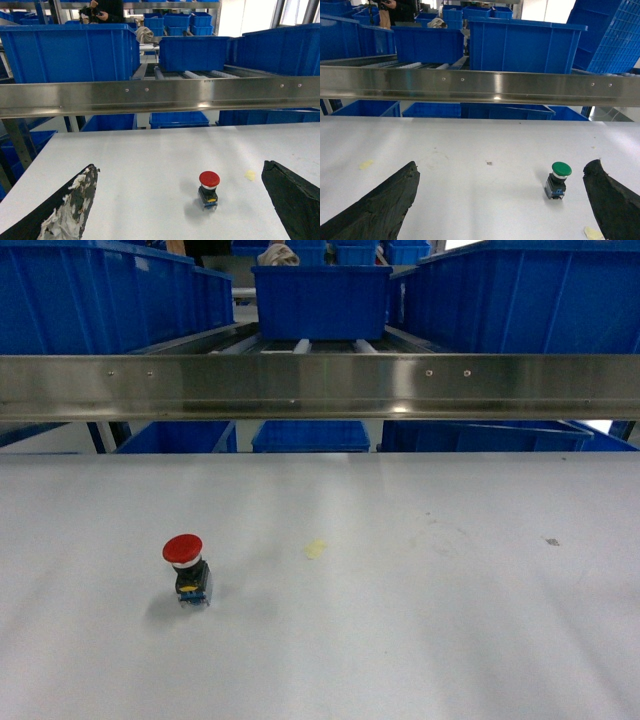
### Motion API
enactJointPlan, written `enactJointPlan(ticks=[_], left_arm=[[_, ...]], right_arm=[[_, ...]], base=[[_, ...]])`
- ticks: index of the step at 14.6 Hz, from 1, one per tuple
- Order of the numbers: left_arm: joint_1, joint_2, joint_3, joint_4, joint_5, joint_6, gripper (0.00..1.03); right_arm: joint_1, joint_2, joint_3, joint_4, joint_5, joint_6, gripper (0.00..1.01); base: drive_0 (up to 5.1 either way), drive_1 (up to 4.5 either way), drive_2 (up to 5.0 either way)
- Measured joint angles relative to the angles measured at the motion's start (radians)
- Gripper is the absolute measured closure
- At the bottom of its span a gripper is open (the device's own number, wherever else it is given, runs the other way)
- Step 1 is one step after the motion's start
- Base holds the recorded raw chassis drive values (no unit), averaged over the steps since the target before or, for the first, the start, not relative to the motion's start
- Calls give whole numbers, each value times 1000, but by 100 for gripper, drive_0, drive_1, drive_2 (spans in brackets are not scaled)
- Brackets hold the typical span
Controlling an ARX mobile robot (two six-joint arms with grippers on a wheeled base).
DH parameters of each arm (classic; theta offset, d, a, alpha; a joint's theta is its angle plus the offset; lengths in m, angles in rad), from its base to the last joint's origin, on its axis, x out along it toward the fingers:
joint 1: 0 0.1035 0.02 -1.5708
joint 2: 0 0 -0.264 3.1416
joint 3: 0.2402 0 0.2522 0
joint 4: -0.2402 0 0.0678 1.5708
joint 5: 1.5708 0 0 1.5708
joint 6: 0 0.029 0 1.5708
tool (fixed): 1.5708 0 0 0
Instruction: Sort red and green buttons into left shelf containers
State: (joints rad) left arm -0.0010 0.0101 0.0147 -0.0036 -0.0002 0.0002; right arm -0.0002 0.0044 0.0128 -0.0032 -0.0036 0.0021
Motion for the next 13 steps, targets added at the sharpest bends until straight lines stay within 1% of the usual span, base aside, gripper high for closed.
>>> enactJointPlan(ticks=[10, 11, 12, 13], left_arm=[[0, 0, 0, 0, 0, 0, 5], [19, 10, 0, 23, 35, 1, 5], [74, 75, 1, 111, 97, 3, 5], [129, 211, 1, 206, 178, 0, 5]], right_arm=[[0, 0, 0, 0, 0, 0, 3], [14, 18, 0, 41, 28, -2, 3], [29, 97, 0, 149, 63, -3, 3], [24, 231, 0, 292, 93, -23, 3]], base=[[0, 0, 0], [0, 0, 0], [0, 0, 0], [0, 0, 0]])
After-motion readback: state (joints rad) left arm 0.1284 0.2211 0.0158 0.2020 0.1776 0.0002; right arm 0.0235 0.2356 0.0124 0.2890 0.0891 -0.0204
